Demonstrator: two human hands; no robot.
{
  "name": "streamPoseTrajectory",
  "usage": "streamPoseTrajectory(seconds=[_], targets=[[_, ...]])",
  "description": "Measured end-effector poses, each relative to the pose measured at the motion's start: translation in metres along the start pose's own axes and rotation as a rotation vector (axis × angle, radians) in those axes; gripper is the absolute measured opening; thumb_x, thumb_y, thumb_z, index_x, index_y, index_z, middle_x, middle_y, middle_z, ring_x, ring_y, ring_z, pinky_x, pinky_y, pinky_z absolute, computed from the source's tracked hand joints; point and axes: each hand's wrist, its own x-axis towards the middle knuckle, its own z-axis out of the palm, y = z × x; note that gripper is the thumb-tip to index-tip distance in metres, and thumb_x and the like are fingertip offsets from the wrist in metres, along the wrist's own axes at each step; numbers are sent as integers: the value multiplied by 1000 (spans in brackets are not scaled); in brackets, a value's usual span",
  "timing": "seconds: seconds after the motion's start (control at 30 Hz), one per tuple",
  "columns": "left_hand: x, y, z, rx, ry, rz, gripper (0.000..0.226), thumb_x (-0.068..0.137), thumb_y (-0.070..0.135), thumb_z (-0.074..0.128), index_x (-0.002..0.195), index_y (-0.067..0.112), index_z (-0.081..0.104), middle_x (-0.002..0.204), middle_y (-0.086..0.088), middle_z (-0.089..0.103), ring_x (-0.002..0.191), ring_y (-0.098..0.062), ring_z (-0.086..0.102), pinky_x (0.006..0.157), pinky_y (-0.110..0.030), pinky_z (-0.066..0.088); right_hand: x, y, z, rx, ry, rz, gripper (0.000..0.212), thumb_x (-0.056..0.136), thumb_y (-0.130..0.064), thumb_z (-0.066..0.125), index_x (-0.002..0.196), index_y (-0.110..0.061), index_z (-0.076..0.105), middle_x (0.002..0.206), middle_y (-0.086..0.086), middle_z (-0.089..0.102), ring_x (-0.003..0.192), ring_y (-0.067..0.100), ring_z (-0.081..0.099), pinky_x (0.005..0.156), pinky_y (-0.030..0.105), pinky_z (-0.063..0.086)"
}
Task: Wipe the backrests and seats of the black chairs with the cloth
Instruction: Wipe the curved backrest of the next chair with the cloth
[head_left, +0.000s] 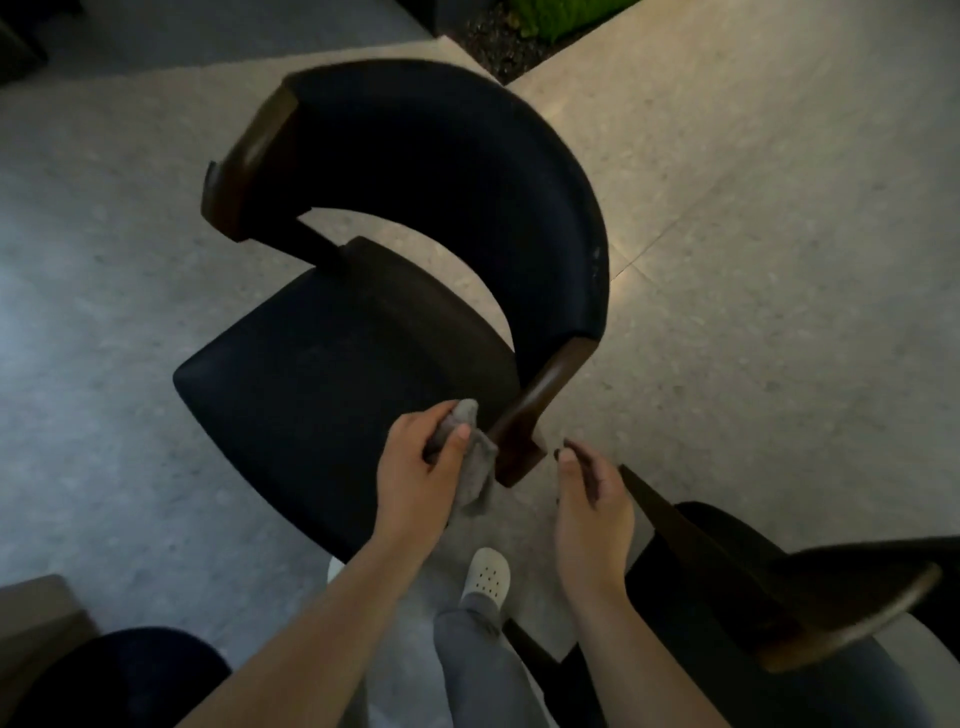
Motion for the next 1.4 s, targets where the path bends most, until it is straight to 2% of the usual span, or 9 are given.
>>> streamPoseTrajectory(seconds=[0.07, 0.33, 0.47, 0.6, 0.73, 0.87, 1.1, 1.27, 1.4], targets=[[8, -12, 19, 17, -13, 54, 32, 97, 30, 56, 128, 27, 57, 111, 13, 50, 98, 8, 51, 78, -2, 41, 9, 15, 12, 1, 67, -22, 24, 99, -26, 52, 121, -22, 62, 110, -11, 64, 103, -2, 59, 89, 21, 49], [33, -47, 76, 48, -20, 112, 52, 94, 56, 23, 127, 30, 54, 112, 12, 45, 101, -5, 51, 86, -21, 44, 49, 39, 53, 83, 185, -120, 16, 101, -29, 48, 109, -25, 62, 100, -9, 66, 95, -1, 63, 80, 19, 50], [53, -62, 69, -133, -189, -26, 34, 102, 43, 33, 122, 33, 59, 113, 10, 50, 98, 3, 54, 82, -15, 41, 57, 56, 63, 21, 185, -208, 17, 99, -43, 43, 101, -33, 57, 89, -14, 62, 84, 6, 63, 71, 16, 48], [78, -51, 49, -34, -240, -57, 29, 101, 38, 43, 124, 30, 58, 119, 6, 41, 96, -1, 52, 83, -12, 43, 60, 65, 64, -67, 174, -296, 20, 98, -49, 36, 95, -39, 52, 79, -10, 55, 71, 10, 57, 62, 17, 44], [99, -4, 42, -208, -152, 137, 37, 95, 35, 57, 129, 24, 46, 113, 6, 51, 92, -3, 61, 72, -10, 50, 61, 64, 62, -44, 162, -308, 28, 97, -49, 35, 95, -28, 54, 77, -15, 54, 69, 7, 54, 60, 15, 41], [99, 27, 67, -215, -209, 335, 21, 92, 32, 65, 107, 21, 55, 100, 8, 59, 94, -5, 60, 80, -20, 51, 59, 55, 54, 43, 137, -269, 31, 97, -44, 40, 102, -21, 59, 87, -11, 62, 81, 9, 60, 67, 16, 47], [114, 8, 77, -214, -247, 162, 11, 91, 34, 62, 90, 25, 58, 89, 8, 58, 85, -4, 59, 75, -22, 50, 101, 1, 54, 236, 397, -305, 33, 99, -40, 39, 115, -16, 57, 105, 1, 61, 95, 13, 61, 80, 31, 52], [128, -3, 63, -225, -165, 51, 6, 93, 34, 61, 90, 29, 58, 91, 5, 62, 84, -4, 63, 76, -32, 56, 132, -13, 73, 197, 515, -371, 25, 103, -25, 39, 115, -13, 58, 101, -4, 58, 88, 3, 55, 75, 20, 46], [138, 35, 53, -263, -66, 301, 13, 93, 33, 60, 97, 21, 61, 93, 5, 62, 88, -8, 61, 79, -26, 53, 132, -9, 75, 161, 591, -407, 26, 104, -20, 35, 108, -14, 59, 92, -12, 57, 85, 1, 54, 75, 18, 44]])
